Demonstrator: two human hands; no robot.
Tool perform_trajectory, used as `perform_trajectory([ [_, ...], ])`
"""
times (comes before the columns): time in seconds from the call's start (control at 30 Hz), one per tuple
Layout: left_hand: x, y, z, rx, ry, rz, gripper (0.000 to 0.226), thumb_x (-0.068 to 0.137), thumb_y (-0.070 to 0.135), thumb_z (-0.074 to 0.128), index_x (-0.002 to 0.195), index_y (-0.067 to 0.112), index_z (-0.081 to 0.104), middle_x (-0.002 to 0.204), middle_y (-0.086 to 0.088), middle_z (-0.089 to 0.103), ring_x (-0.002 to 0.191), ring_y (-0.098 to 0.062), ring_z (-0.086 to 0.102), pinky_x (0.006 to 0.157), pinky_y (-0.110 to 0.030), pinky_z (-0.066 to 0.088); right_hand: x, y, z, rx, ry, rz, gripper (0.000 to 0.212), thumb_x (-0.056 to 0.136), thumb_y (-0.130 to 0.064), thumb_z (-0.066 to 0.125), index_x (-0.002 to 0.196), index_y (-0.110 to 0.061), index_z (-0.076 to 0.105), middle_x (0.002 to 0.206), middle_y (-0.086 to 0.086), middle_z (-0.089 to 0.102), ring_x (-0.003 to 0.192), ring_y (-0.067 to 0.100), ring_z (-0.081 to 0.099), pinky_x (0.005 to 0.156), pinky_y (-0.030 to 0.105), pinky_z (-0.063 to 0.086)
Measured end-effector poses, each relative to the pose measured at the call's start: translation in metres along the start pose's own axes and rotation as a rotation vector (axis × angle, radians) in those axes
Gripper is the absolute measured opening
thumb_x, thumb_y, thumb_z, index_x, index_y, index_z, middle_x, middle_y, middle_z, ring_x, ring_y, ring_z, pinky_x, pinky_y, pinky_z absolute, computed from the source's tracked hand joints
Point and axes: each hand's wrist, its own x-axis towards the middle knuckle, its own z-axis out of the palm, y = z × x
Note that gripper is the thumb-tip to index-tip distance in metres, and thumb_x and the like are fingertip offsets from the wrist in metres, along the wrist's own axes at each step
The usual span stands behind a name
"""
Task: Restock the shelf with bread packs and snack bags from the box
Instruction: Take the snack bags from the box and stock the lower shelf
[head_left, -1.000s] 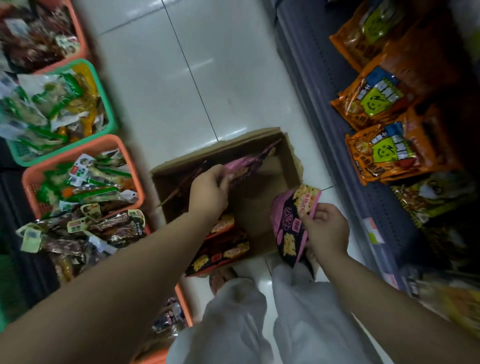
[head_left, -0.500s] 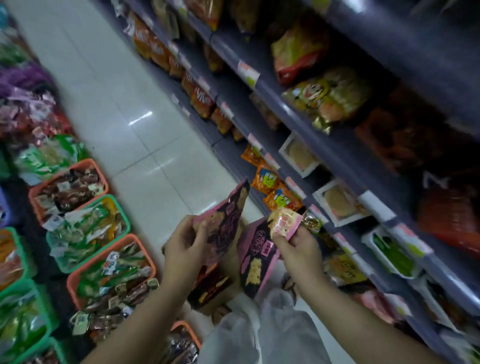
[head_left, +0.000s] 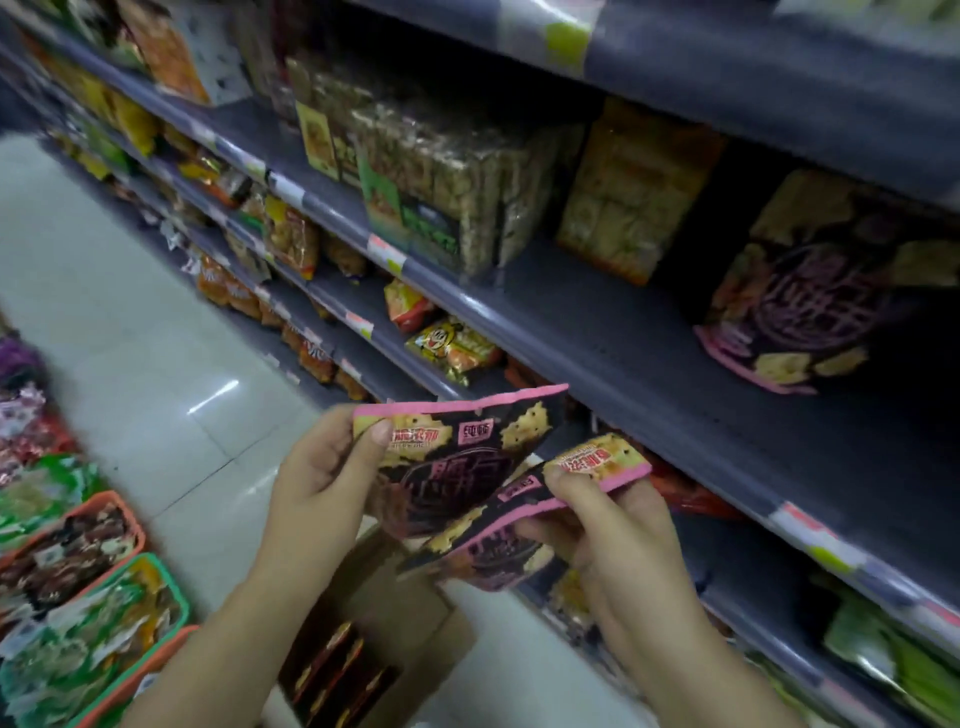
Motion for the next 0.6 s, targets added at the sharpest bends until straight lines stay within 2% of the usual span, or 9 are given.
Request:
perform_trajectory([
  [0.1, 0.001, 0.017, 0.03, -0.061, -0.011, 0.024, 0.016, 0.091, 0.018, 0.052, 0.089, 0.019, 0.068, 0.082, 0.003, 0.075, 0.079, -0.009, 0.07, 0.066, -0.018, 0.055, -0.016, -0.029, -0.026, 0.104, 0.013, -0.015, 0.006, 0.089, -0.006, 0.059, 0.084, -0.002, 0.059, 0.061, 0.006, 0.068, 0.053, 0.017, 0.067, 0.05, 0.022, 0.053],
  [0.2, 0.004, 0.029, 0.057, -0.156, -0.025, 0.015, 0.016, 0.086, 0.03, 0.056, 0.087, 0.022, 0.07, 0.085, -0.001, 0.074, 0.084, -0.017, 0.069, 0.077, -0.035, 0.058, -0.029, -0.053, -0.048, 0.235, 0.001, -0.073, 0.007, 0.089, -0.004, 0.057, 0.083, -0.004, 0.055, 0.054, 0.001, 0.065, 0.051, 0.013, 0.067, 0.052, 0.021, 0.055],
  [0.33, 0.005, 0.042, 0.093, -0.238, -0.13, 0.032, 0.016, 0.087, 0.032, 0.056, 0.089, 0.024, 0.07, 0.09, -0.007, 0.072, 0.089, -0.031, 0.067, 0.081, -0.059, 0.053, -0.034, -0.07, -0.078, 0.294, -0.001, -0.199, 0.005, 0.089, -0.006, 0.058, 0.089, -0.002, 0.057, 0.065, 0.001, 0.065, 0.064, 0.013, 0.069, 0.064, 0.025, 0.058],
  [0.4, 0.007, 0.049, 0.111, -0.277, -0.158, 0.029, 0.015, 0.086, 0.03, 0.056, 0.088, 0.024, 0.069, 0.091, -0.009, 0.071, 0.09, -0.033, 0.066, 0.083, -0.065, 0.049, -0.036, -0.077, -0.089, 0.302, 0.007, -0.242, 0.009, 0.09, -0.007, 0.057, 0.096, 0.0, 0.057, 0.071, 0.005, 0.067, 0.069, 0.016, 0.07, 0.065, 0.024, 0.057],
  [0.5, 0.018, 0.059, 0.131, -0.303, -0.217, 0.068, 0.015, 0.088, 0.031, 0.056, 0.089, 0.022, 0.068, 0.091, -0.006, 0.072, 0.087, -0.028, 0.068, 0.082, -0.062, 0.05, -0.035, -0.086, -0.099, 0.354, 0.024, -0.292, 0.016, 0.09, -0.008, 0.058, 0.103, 0.002, 0.057, 0.08, 0.01, 0.068, 0.072, 0.018, 0.07, 0.066, 0.023, 0.057],
  [0.6, 0.035, 0.067, 0.15, -0.352, -0.29, 0.096, 0.014, 0.09, 0.026, 0.054, 0.088, 0.02, 0.067, 0.085, 0.0, 0.072, 0.08, -0.017, 0.069, 0.072, -0.04, 0.058, -0.026, -0.093, -0.102, 0.409, 0.058, -0.342, 0.021, 0.089, -0.008, 0.059, 0.106, 0.004, 0.059, 0.093, 0.014, 0.07, 0.083, 0.02, 0.071, 0.068, 0.023, 0.056],
])
